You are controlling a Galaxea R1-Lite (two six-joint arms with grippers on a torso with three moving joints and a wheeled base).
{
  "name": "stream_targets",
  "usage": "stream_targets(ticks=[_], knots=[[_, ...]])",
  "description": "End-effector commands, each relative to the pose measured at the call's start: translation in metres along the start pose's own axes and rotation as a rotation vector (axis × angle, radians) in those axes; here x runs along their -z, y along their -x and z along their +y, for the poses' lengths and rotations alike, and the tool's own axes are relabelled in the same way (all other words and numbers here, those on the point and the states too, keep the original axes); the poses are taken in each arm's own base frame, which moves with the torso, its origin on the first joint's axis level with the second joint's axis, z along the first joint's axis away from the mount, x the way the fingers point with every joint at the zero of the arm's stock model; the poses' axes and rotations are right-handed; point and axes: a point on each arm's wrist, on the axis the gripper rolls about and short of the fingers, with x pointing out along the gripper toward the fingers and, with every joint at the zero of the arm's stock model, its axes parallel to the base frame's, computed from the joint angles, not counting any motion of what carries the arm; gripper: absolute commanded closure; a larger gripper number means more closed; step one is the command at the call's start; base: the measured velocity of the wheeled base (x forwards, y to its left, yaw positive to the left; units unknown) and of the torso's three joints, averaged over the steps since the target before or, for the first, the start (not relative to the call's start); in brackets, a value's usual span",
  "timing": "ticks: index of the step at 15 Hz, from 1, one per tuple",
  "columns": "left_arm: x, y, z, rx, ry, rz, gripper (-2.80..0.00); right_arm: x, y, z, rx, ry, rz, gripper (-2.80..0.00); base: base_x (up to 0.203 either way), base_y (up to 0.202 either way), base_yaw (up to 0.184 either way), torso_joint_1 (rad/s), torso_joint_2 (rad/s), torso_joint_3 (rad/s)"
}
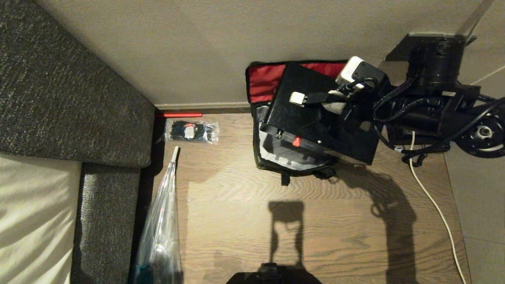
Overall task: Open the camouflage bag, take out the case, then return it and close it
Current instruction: Place the black box back
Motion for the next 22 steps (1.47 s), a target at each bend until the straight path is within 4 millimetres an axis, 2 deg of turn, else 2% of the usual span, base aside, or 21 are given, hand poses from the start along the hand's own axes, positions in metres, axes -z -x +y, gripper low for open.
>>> stream_targets(ticks=[1,8,13,18,22], knots=[[0.001,0.0,0.0,-0.002,0.0,0.0,0.0,-0.003,-0.009,0.005,-0.127,-0.008,-0.027,0.0,0.0,0.0,0.0,0.0,0.0,0.0],[0.0,0.0,0.0,-0.001,0.0,-0.001,0.0,0.004,-0.03,0.018,-0.291,-0.032,-0.121,0.0,0.0,0.0,0.0,0.0,0.0,0.0],[0.0,0.0,0.0,-0.001,0.0,-0.001,0.0,0.005,-0.047,0.012,-0.33,-0.085,-0.176,0.0,0.0,0.0,0.0,0.0,0.0,0.0],[0.0,0.0,0.0,-0.001,0.0,-0.001,0.0,0.016,-0.058,-0.01,-0.37,-0.126,-0.188,0.0,0.0,0.0,0.0,0.0,0.0,0.0],[0.0,0.0,0.0,-0.001,0.0,-0.001,0.0,0.02,-0.049,-0.017,-0.471,-0.157,-0.234,0.0,0.0,0.0,0.0,0.0,0.0,0.0]])
